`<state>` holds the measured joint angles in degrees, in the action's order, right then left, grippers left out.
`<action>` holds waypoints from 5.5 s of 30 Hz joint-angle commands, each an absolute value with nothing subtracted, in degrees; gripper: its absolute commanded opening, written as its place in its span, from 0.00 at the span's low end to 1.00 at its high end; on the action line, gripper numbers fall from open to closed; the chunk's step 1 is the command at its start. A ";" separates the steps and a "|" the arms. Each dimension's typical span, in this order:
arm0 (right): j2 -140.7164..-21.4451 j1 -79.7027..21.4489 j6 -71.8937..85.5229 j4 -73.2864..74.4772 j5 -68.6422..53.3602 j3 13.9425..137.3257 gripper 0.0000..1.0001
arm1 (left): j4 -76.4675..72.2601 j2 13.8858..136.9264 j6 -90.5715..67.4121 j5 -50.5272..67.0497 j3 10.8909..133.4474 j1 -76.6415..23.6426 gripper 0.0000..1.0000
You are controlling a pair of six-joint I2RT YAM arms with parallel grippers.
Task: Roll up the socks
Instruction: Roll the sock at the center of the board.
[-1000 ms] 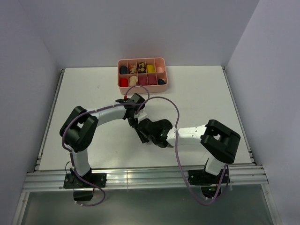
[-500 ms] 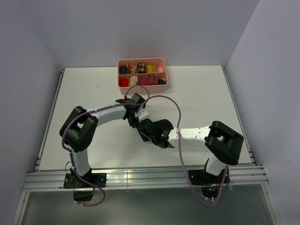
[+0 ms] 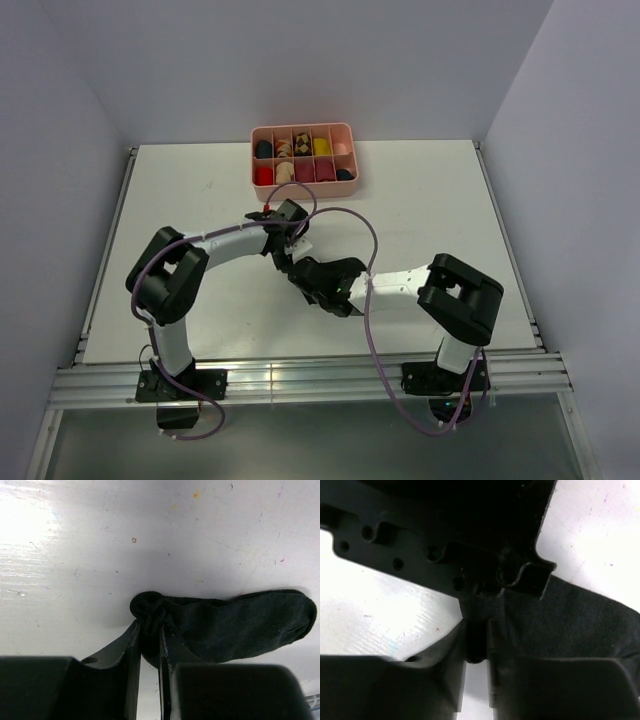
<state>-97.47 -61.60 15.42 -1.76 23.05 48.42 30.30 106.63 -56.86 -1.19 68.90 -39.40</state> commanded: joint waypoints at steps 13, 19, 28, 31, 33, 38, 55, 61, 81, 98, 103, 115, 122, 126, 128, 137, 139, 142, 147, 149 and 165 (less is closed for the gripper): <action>-88.95 -59.41 18.46 -13.70 13.54 32.88 0.00 | 29.44 97.12 -59.86 -0.88 64.94 -38.50 0.57; -87.98 -59.33 15.47 -17.31 10.28 30.15 0.00 | 27.34 98.34 -50.73 2.09 68.20 -37.71 0.59; -88.85 -59.33 13.71 -15.82 10.81 31.38 0.00 | 27.16 107.22 -31.04 14.67 73.82 -39.55 0.59; -89.12 -59.33 13.36 -15.47 10.37 31.90 0.00 | 28.47 109.76 -28.31 14.24 75.40 -39.90 0.59; -89.30 -59.33 13.18 -15.03 10.37 32.52 0.00 | 29.00 111.00 -26.73 13.80 76.02 -40.34 0.58; -90.00 -59.33 12.57 -14.59 10.28 33.31 0.00 | 28.92 113.73 -25.14 13.27 77.34 -42.36 0.53; -86.84 -59.33 15.99 -12.39 8.79 32.96 0.00 | 28.04 114.96 -35.68 0.26 74.45 -42.19 0.00; -83.94 -59.24 18.01 -13.01 5.89 31.38 0.00 | 25.67 112.59 -39.02 -1.40 72.86 -39.82 0.00; -95.97 -45.62 22.41 -21.97 -25.03 31.46 0.00 | 20.31 110.57 -39.20 0.62 71.10 -39.20 0.12; -100.89 -36.13 31.46 -27.86 -35.50 29.79 0.00 | 23.10 99.78 -48.69 -3.68 69.53 -33.57 0.50; -102.30 -34.19 33.66 -27.51 -36.73 30.06 0.00 | 25.22 92.38 -53.86 -4.22 63.21 -33.57 0.63; -105.64 -30.50 39.99 -28.74 -36.91 28.04 0.00 | 16.53 88.33 -60.29 3.34 50.18 -35.41 0.66; -106.44 -30.50 41.22 -29.09 -36.74 27.60 0.00 | 13.89 89.82 -61.44 3.78 50.01 -38.23 0.64; -106.52 -30.32 41.66 -29.62 -36.56 27.25 0.00 | 14.68 92.10 -60.82 3.43 50.89 -38.58 0.58; -106.61 -30.41 41.75 -29.62 -36.48 27.25 0.00 | 15.03 93.77 -60.12 3.17 51.85 -38.85 0.54; -102.40 -30.50 39.20 -26.38 -34.11 27.77 0.11 | 21.17 101.41 -59.41 1.06 56.69 -40.08 0.35; -98.29 -30.67 36.75 -24.88 -33.23 28.04 0.27 | 22.76 102.56 -59.15 0.44 58.00 -40.17 0.34; -91.44 -31.29 31.83 -18.39 -29.11 29.96 0.40 | 25.74 104.41 -58.36 0.26 59.84 -40.17 0.34; -80.52 -36.46 23.58 -6.52 -12.45 32.86 0.45 | 30.83 106.70 -56.52 -1.67 63.54 -40.25 0.33; -76.74 -38.92 21.54 -3.62 -5.58 34.36 0.45 | 32.33 107.57 -55.11 -2.28 65.82 -40.34 0.34; -81.56 -61.43 9.58 -6.77 21.44 39.81 0.46 | 37.62 110.92 -52.65 -1.67 72.51 -41.40 0.35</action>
<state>-79.83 -59.40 12.80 -5.37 15.68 37.01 33.76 108.97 -54.63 0.43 71.81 -40.62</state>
